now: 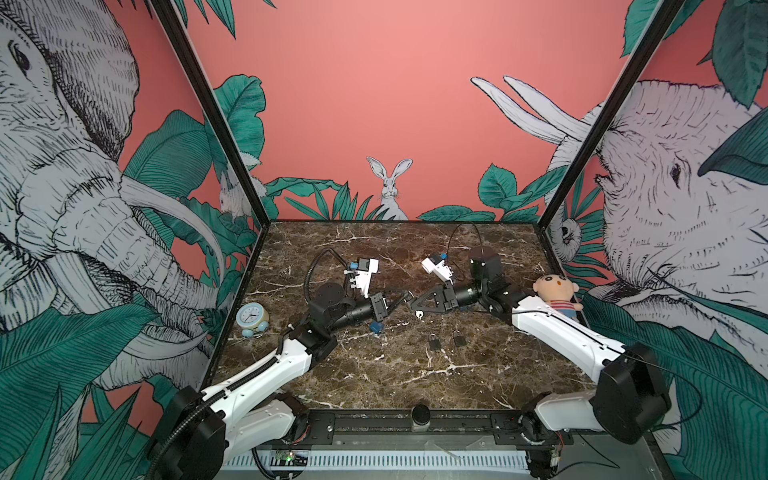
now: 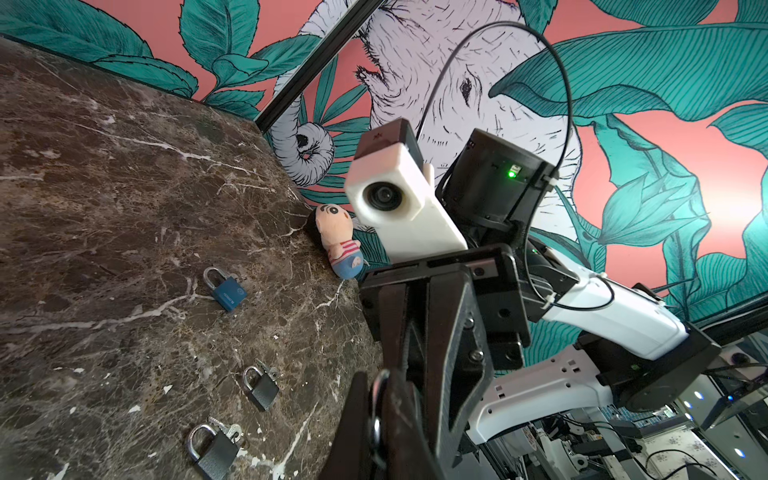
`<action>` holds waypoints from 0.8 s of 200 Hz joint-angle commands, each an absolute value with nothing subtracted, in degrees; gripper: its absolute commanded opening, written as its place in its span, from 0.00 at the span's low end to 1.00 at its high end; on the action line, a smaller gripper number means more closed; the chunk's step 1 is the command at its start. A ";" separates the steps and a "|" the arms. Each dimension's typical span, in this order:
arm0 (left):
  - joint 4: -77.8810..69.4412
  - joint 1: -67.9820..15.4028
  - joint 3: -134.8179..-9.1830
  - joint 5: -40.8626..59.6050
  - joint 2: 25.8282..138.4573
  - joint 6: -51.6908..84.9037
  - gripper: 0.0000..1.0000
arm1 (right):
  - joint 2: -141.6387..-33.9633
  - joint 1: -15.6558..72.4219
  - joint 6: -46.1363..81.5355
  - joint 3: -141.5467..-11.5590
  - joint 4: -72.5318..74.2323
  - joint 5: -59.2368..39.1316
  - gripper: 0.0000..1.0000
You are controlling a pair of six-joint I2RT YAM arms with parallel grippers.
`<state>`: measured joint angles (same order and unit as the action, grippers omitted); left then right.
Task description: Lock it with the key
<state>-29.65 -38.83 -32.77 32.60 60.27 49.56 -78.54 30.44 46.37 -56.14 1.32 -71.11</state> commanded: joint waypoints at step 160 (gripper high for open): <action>-14.60 -51.62 -29.91 46.76 63.98 44.61 0.00 | -78.67 27.65 39.94 -63.72 7.35 -58.96 0.00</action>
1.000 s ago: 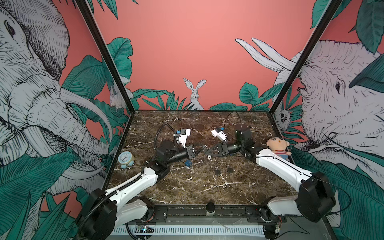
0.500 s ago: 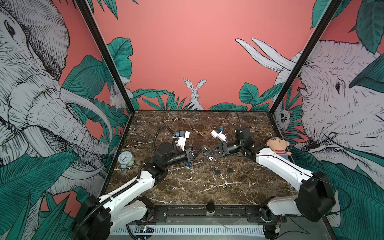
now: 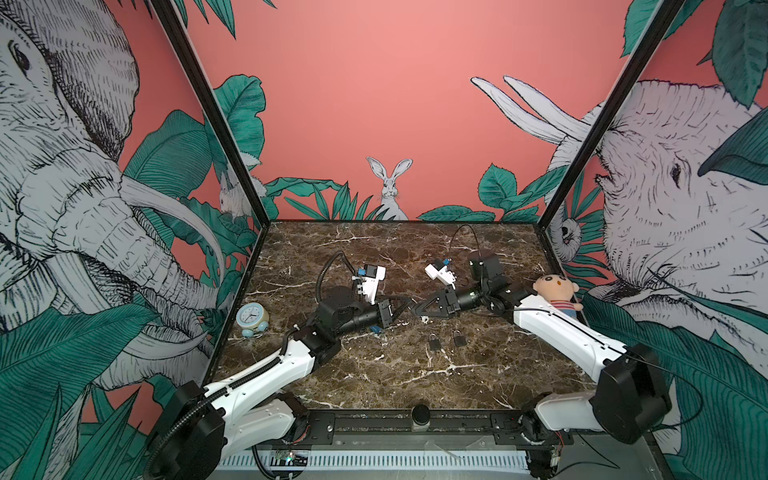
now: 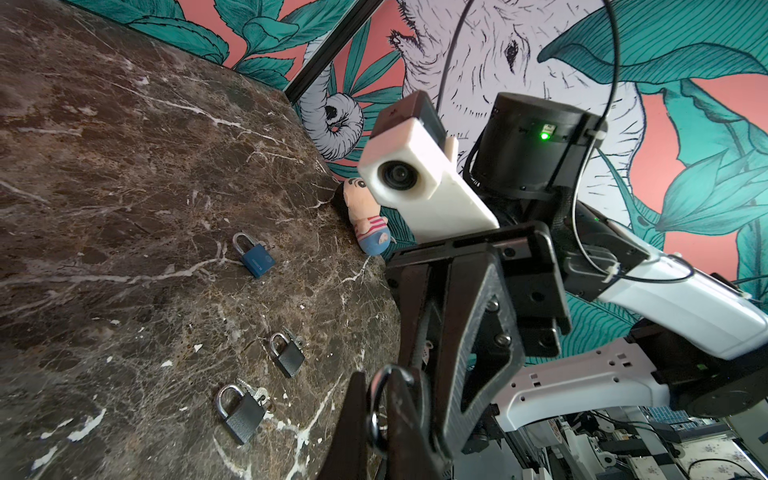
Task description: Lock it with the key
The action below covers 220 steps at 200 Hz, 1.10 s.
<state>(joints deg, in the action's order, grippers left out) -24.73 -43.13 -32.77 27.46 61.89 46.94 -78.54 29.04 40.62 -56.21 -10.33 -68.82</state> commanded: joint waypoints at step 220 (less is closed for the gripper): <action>-13.40 -44.60 -35.93 41.72 56.20 43.15 0.00 | -80.24 26.96 42.27 -56.25 13.74 -63.93 0.00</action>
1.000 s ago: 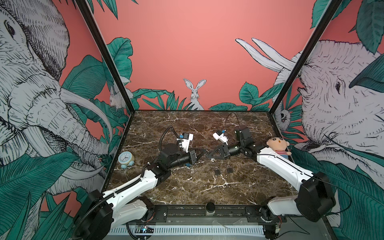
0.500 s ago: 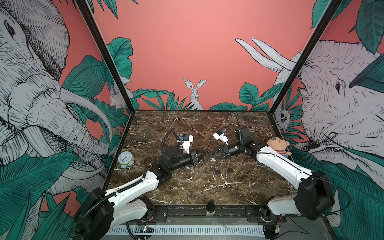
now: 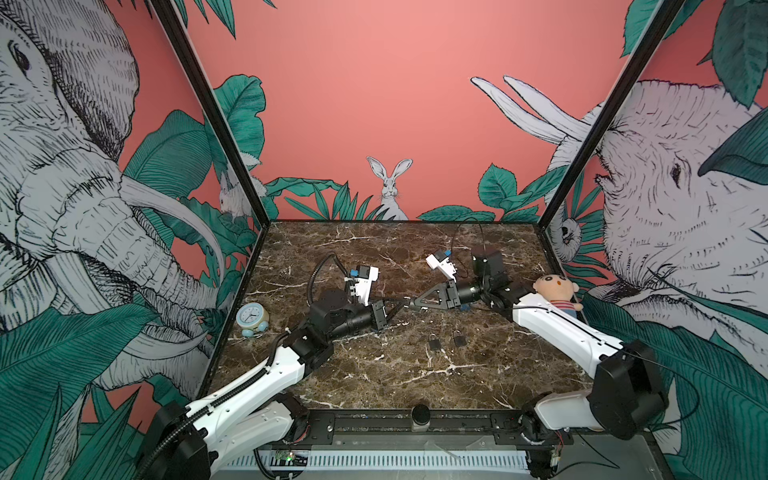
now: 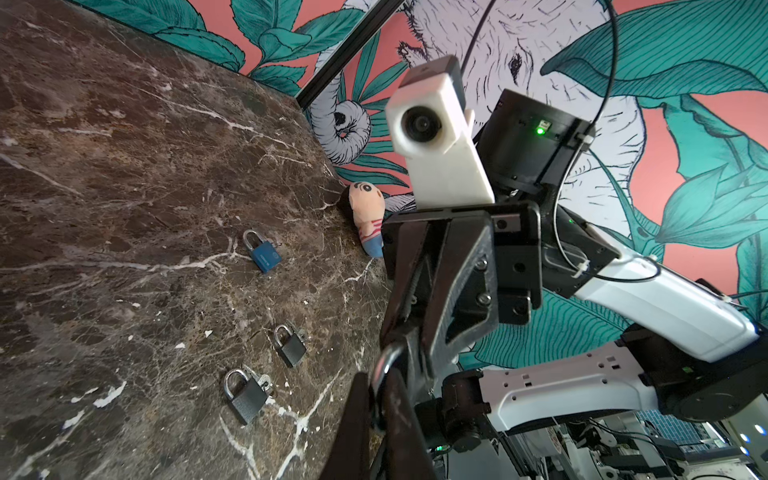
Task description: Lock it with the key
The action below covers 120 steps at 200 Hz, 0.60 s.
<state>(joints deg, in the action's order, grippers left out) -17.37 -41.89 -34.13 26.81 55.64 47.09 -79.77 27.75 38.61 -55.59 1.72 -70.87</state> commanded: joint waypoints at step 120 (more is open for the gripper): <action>-18.06 -41.50 -40.97 38.48 58.20 44.25 0.18 | -79.40 27.72 45.84 -52.87 18.18 -65.13 0.00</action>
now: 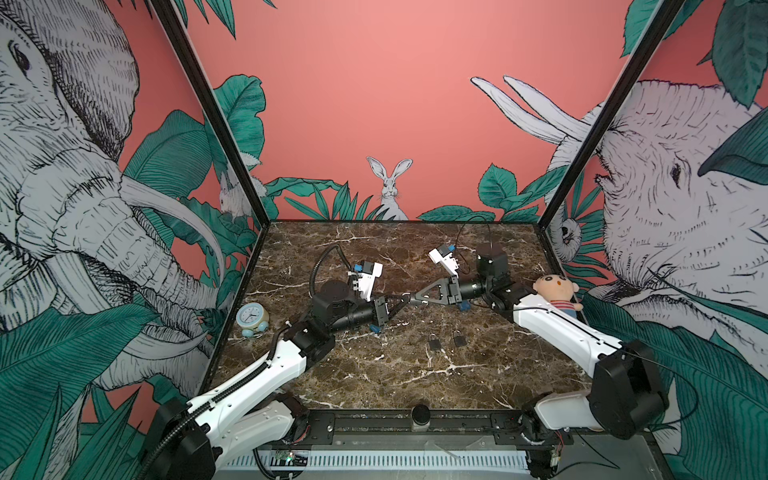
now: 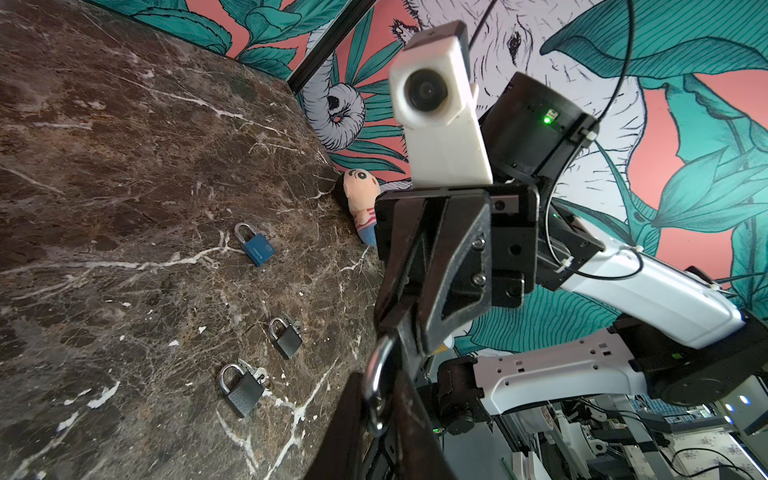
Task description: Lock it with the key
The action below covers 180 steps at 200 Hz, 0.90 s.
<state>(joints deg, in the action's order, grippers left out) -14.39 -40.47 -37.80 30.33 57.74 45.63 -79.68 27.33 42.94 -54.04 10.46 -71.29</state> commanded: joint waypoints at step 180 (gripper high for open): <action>-26.77 -38.50 -39.99 36.54 60.24 48.06 0.17 | -79.72 28.39 47.17 -52.03 19.66 -65.24 0.00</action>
